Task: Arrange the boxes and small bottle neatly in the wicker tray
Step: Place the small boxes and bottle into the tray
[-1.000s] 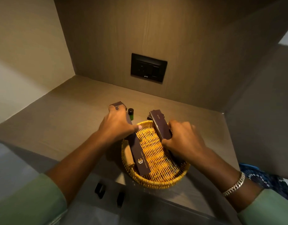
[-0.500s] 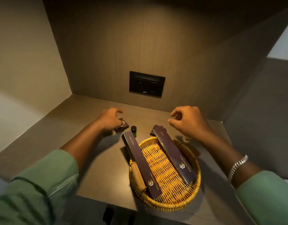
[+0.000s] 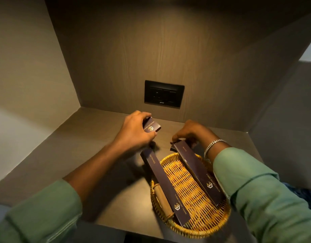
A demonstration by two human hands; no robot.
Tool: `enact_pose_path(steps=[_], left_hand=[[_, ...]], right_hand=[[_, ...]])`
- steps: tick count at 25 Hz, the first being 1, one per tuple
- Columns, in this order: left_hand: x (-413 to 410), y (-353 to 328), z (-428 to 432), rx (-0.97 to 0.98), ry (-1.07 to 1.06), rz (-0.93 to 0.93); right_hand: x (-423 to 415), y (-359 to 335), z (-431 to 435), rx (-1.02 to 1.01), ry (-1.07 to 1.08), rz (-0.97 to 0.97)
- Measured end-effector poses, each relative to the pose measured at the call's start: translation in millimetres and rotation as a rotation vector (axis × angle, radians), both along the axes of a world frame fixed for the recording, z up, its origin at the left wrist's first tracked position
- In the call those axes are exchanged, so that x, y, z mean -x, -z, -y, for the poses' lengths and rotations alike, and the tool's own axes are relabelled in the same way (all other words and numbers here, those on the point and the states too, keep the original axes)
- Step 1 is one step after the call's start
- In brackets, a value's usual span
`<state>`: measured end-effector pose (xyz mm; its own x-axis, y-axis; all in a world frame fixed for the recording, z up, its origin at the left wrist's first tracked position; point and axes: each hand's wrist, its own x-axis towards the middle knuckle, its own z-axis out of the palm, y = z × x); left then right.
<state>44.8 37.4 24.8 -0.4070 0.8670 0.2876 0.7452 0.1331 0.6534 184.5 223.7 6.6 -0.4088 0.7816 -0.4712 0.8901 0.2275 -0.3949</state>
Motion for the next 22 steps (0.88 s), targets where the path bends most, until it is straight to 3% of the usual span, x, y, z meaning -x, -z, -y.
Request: enact_pose_path(steps=[3,7,13,17,22], left_hand=[[-52,-5,20,0.012,0.116,-0.104],[-105,13,28,0.241,0.203,-0.306],[-133,30,22,0.41,0.29,-0.509],[-130,22,16,0.482,0.333,-0.453],[-127,14,10,0.497,0.315,-0.333]], right_hand=[[8,1,7,-0.162,-0.008,-0.054],[-6,-26,8,-0.385,-0.005,-0.212],[-90,-64,58,-0.412,-0.23,-0.477],[-148,-56,120,-0.312,-0.467,-0.374],[-166,-7,171,-0.392,-0.426,-0.319]])
